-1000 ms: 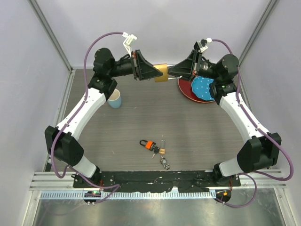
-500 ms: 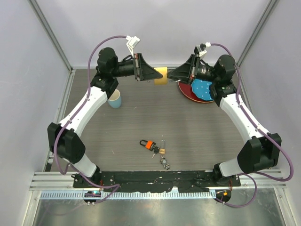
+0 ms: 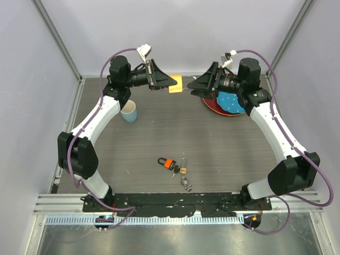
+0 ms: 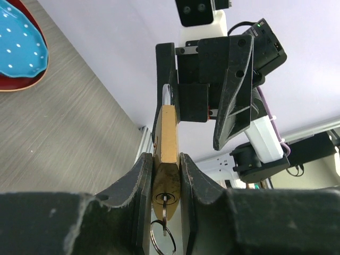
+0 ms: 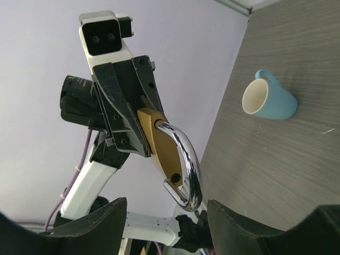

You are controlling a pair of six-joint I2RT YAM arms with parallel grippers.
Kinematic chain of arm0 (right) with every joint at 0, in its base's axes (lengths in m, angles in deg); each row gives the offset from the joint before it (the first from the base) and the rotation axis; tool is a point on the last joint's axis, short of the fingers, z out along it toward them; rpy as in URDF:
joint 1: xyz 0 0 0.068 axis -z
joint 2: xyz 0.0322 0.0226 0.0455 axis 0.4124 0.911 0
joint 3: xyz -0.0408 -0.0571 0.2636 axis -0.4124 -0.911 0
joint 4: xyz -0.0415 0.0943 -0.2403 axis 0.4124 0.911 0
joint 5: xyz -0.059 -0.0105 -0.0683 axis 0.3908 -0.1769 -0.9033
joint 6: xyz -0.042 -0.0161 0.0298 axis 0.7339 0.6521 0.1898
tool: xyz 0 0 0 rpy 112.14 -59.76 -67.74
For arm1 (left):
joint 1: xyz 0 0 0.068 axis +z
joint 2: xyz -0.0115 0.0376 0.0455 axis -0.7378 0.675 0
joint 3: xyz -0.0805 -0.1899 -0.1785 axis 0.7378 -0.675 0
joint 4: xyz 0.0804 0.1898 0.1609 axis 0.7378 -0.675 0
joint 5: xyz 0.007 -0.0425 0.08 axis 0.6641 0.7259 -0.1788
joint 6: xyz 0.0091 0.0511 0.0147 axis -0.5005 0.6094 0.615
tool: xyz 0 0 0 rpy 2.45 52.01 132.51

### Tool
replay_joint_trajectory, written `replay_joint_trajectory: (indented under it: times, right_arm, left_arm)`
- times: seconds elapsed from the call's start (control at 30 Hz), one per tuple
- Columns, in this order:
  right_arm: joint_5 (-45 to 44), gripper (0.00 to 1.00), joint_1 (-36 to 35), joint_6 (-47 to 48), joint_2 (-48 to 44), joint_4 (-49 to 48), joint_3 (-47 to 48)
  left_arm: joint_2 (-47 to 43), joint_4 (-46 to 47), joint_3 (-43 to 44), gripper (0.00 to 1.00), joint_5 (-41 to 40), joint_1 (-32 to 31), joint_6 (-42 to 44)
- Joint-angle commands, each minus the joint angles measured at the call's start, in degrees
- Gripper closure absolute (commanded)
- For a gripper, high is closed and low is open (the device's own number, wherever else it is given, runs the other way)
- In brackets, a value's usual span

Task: Lock with the key
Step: Lock the lock.

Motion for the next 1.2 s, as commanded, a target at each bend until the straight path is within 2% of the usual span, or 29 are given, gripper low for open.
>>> replay_joint_trajectory:
  times: [0.0,0.2,0.4,0.63,0.8,1.03,1.17]
  right_arm:
    - [-6.0,0.32,-0.1,8.9,1.4,10.8,6.4]
    - [-7.1,0.33,0.1,9.9,4.5,13.6,10.6]
    - [-7.5,0.45,0.1,12.0,8.2,16.7,15.2]
    - [-9.5,0.49,0.2,12.7,11.0,18.5,20.1]
    - [-13.5,0.51,0.1,18.2,14.5,27.8,27.7]
    - [-15.6,0.52,0.1,20.5,15.0,30.0,31.3]
    - [-18.2,0.51,0.1,24.2,14.9,34.4,33.8]
  left_arm:
    - [-2.9,7.0,0.1,1.0,-0.5,1.9,-3.5]
    - [-2.8,8.4,-0.9,1.0,0.8,2.7,-4.7]
    - [-1.9,9.9,-0.1,1.0,1.3,2.9,-5.9]
    - [0.4,8.4,3.5,1.0,1.2,2.9,-5.7]
    - [1.0,3.3,5.3,1.0,0.2,2.9,-3.2]
    - [0.5,-3.6,7.5,1.0,-1.7,2.9,1.2]
    - [-0.9,-8.2,7.2,1.0,-4.0,2.9,3.0]
